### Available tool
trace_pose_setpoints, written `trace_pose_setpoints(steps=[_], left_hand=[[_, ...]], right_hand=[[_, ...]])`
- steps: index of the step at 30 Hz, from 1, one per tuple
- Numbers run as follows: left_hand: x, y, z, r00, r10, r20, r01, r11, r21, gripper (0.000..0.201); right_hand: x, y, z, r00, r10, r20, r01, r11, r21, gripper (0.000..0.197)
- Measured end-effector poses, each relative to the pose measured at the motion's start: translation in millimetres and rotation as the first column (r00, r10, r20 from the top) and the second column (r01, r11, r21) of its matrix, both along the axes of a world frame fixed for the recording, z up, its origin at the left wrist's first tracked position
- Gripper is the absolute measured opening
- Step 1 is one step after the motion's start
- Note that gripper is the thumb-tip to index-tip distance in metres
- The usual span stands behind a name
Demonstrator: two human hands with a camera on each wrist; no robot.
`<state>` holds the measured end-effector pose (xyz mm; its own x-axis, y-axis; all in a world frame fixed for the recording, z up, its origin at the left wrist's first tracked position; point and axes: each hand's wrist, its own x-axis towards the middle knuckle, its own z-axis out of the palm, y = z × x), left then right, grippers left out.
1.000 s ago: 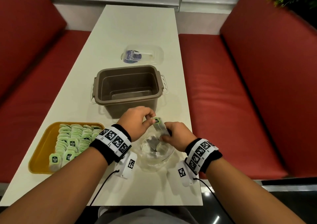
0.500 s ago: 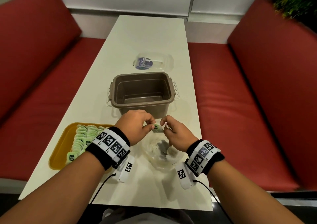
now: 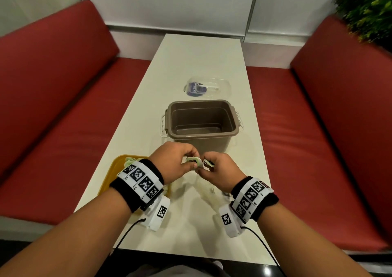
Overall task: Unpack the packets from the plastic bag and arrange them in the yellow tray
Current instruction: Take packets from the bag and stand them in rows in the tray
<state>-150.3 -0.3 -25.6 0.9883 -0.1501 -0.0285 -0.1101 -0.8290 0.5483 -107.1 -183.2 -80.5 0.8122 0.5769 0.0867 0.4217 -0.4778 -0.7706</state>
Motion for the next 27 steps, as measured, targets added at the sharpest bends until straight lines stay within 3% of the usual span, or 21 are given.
trace_pose_setpoints(steps=[3, 7, 12, 17, 27], left_hand=[[-3, 14, 2, 0.999, 0.001, -0.035, 0.002, 0.998, 0.067, 0.009], [-6, 45, 6, 0.998, 0.046, -0.045, -0.040, 0.993, 0.115, 0.010], [-16, 73, -5, 0.950, 0.001, -0.312, 0.106, 0.940, 0.324, 0.021], [-28, 73, -43, 0.870, -0.075, -0.488, 0.248, 0.921, 0.301, 0.032], [-30, 64, -68, 0.908, -0.070, -0.412, 0.244, 0.890, 0.385, 0.036]], right_hand=[[-7, 15, 3, 0.998, 0.011, -0.062, -0.012, 1.000, -0.021, 0.006], [-13, 30, 6, 0.980, -0.021, -0.199, 0.012, 0.999, -0.047, 0.017], [-21, 42, 0, 0.940, -0.046, -0.338, 0.039, 0.999, -0.026, 0.014], [-25, 51, -2, 0.914, -0.073, -0.399, 0.047, 0.996, -0.076, 0.011], [-31, 58, -12, 0.916, -0.027, -0.400, 0.026, 1.000, -0.007, 0.007]])
